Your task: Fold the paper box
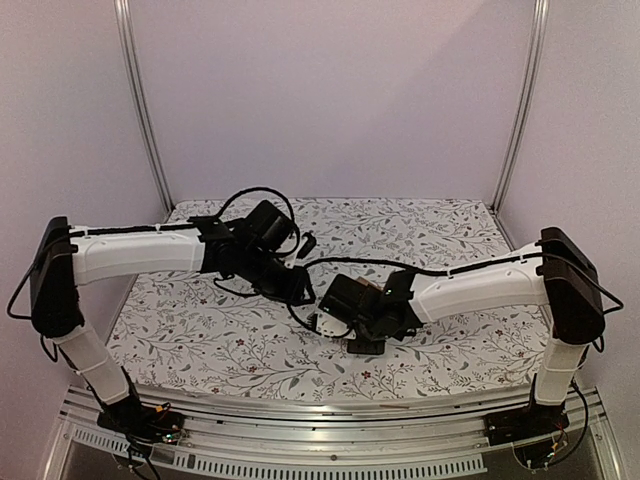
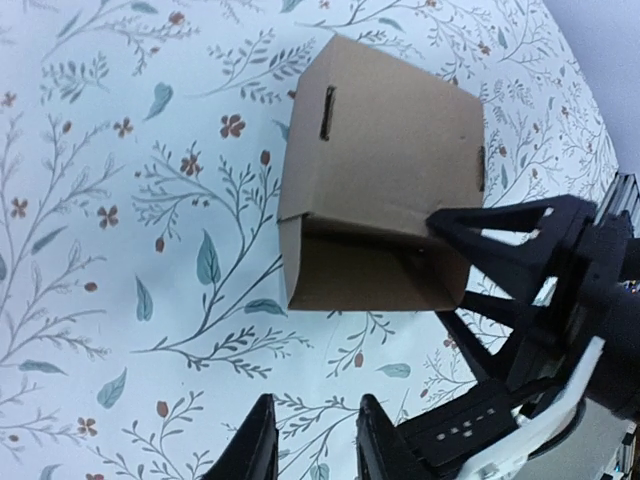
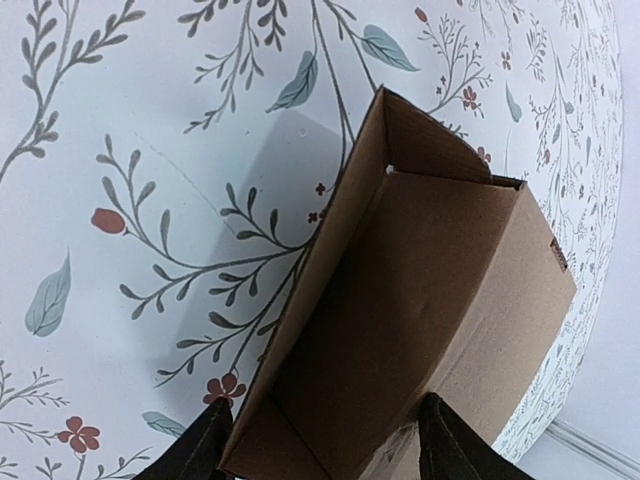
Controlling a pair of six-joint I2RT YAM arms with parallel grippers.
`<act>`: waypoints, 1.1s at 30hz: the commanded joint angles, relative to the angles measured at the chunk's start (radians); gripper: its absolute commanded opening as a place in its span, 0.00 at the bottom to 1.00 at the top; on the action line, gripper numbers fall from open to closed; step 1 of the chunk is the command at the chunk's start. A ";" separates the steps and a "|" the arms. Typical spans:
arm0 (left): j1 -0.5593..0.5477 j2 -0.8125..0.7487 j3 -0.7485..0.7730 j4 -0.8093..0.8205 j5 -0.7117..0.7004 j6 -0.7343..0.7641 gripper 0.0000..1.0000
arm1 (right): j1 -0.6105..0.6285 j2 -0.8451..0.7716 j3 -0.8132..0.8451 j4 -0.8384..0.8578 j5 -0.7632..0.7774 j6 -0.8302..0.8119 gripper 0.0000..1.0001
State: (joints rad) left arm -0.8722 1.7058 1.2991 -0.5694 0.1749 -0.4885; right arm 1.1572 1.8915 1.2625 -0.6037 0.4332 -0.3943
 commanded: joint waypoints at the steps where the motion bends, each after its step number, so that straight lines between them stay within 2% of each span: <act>1: -0.051 -0.067 -0.260 0.214 -0.093 -0.043 0.24 | -0.016 0.045 -0.052 -0.054 -0.180 -0.005 0.61; 4: -0.080 -0.078 -0.342 0.305 -0.099 -0.082 0.17 | -0.017 0.044 -0.054 -0.054 -0.190 -0.002 0.61; 7: -0.083 -0.040 -0.355 0.365 -0.083 -0.106 0.11 | -0.018 0.047 -0.052 -0.053 -0.195 -0.002 0.61; 15: -0.084 0.174 -0.218 0.446 0.027 -0.125 0.06 | -0.018 0.056 -0.045 -0.057 -0.209 0.006 0.62; 19: -0.083 0.220 -0.164 0.514 0.047 -0.146 0.05 | -0.018 0.051 -0.048 -0.057 -0.248 0.006 0.62; 23: -0.083 0.222 -0.143 0.533 0.000 -0.175 0.05 | -0.023 0.059 -0.049 -0.060 -0.261 0.007 0.62; 29: -0.076 0.099 -0.314 0.641 -0.056 -0.261 0.06 | -0.072 0.019 -0.041 -0.056 -0.260 0.021 0.64; 33: -0.091 0.046 -0.509 0.847 -0.073 -0.454 0.06 | -0.106 0.002 -0.036 -0.057 -0.285 0.033 0.64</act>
State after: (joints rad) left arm -0.9421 1.7996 0.9333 0.0509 0.1398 -0.7544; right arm 1.0721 1.8679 1.2556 -0.6430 0.3775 -0.3748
